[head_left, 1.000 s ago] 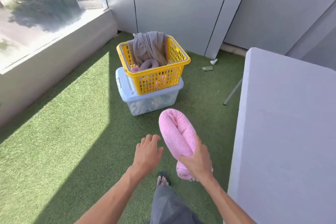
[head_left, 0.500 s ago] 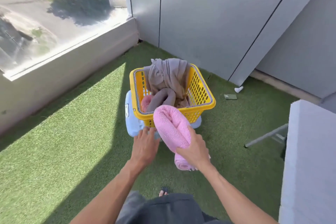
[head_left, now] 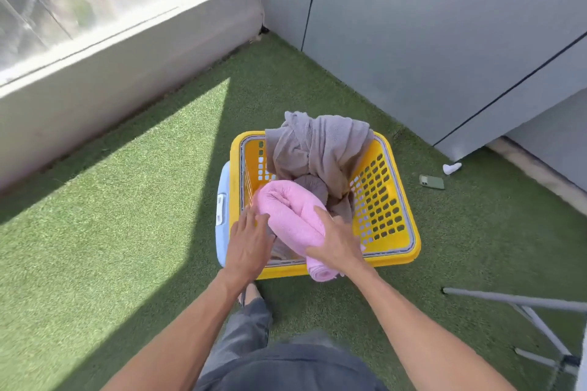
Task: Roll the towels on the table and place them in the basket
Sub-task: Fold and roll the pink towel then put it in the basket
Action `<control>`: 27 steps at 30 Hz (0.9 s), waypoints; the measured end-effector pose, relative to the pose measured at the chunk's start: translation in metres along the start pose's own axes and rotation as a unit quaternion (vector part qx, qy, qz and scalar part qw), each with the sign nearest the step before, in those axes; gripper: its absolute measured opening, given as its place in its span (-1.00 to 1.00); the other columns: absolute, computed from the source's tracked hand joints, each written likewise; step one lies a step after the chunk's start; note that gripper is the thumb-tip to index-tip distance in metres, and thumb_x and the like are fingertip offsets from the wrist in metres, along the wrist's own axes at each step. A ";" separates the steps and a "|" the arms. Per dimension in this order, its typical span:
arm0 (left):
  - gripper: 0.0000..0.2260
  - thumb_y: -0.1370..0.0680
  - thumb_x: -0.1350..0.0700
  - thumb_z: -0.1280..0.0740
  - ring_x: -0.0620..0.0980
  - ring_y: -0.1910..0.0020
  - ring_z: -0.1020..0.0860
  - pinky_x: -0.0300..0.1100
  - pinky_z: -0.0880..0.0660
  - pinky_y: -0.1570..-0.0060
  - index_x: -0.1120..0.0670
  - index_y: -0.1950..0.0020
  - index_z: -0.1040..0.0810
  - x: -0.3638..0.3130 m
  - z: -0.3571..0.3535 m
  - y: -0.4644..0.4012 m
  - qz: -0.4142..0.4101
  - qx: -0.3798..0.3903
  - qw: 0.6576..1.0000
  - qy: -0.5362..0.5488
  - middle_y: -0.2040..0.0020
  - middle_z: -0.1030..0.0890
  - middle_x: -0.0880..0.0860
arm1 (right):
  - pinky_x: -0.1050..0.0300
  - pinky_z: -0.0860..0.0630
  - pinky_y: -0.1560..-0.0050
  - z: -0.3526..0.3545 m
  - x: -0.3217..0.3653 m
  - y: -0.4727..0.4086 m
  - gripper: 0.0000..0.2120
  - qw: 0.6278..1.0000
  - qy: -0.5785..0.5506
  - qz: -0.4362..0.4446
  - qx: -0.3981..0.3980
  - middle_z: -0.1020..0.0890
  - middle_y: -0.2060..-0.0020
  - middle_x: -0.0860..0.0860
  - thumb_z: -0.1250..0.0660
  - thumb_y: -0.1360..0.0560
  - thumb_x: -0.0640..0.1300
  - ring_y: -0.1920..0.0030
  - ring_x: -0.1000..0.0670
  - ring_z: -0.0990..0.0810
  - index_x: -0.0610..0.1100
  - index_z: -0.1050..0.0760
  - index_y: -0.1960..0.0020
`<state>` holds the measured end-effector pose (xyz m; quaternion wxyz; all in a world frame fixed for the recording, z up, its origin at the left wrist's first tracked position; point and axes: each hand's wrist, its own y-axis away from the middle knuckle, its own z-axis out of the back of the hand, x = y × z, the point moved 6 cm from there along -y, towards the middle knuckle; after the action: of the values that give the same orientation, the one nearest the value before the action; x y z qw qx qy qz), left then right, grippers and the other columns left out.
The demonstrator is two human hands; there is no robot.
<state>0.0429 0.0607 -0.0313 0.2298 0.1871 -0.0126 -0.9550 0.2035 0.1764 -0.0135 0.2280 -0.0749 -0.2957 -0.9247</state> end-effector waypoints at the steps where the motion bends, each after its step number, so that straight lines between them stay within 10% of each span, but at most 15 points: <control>1: -0.61 -0.55 -0.02 -0.21 0.30 -0.37 -0.39 0.16 -0.45 -0.20 0.18 -0.27 -0.47 0.006 -0.004 -0.010 0.000 0.010 1.000 -0.004 -0.37 -0.42 0.30 | -0.14 -0.41 -0.15 -0.002 0.003 -0.014 -0.10 1.000 0.014 0.008 0.009 -0.38 -0.25 -0.10 -0.36 -0.27 0.20 -0.25 -0.20 -0.38 0.20 -0.02 -0.51; 11: -0.38 -0.52 0.02 -0.28 0.33 -0.52 -0.05 0.17 -0.13 -0.46 0.27 -0.50 -0.21 0.040 -0.053 -0.039 -0.001 0.033 0.993 -0.113 -0.53 -0.01 0.34 | -0.07 -0.41 -0.23 -0.075 -0.022 -0.112 -0.28 0.986 0.044 0.061 0.151 -0.32 -0.33 -0.16 -0.32 -0.37 -0.13 -0.33 -0.22 -0.35 0.05 -0.21 -0.49; 17: -0.41 -0.53 0.01 -0.24 0.37 -0.51 -0.03 0.24 -0.19 -0.42 0.23 -0.50 -0.25 0.022 -0.057 -0.044 0.079 0.028 0.990 -0.117 -0.52 -0.06 0.39 | -0.14 -0.33 -0.36 -0.090 -0.059 -0.124 -0.27 0.967 0.039 0.094 0.233 -0.18 -0.49 -0.16 -0.18 -0.35 0.11 -0.50 -0.16 -0.15 0.04 -0.16 -0.50; 27: -0.52 -0.40 0.06 -0.49 0.16 -0.23 -0.51 0.02 -0.47 -0.12 0.08 -0.29 -0.51 -0.084 -0.038 -0.176 0.091 -0.048 0.993 -0.054 -0.30 -0.51 0.15 | -0.09 -0.47 -0.04 0.094 -0.046 -0.199 -0.58 0.973 0.069 0.209 -0.073 -0.47 -0.20 -0.02 -0.36 -0.49 0.02 -0.19 -0.14 -0.45 0.01 -0.42 -0.33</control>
<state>0.0497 0.2574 -0.0567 0.3238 0.1219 0.0041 -0.9382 0.1520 0.3923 -0.0519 0.4297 -0.0871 -0.1886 -0.8787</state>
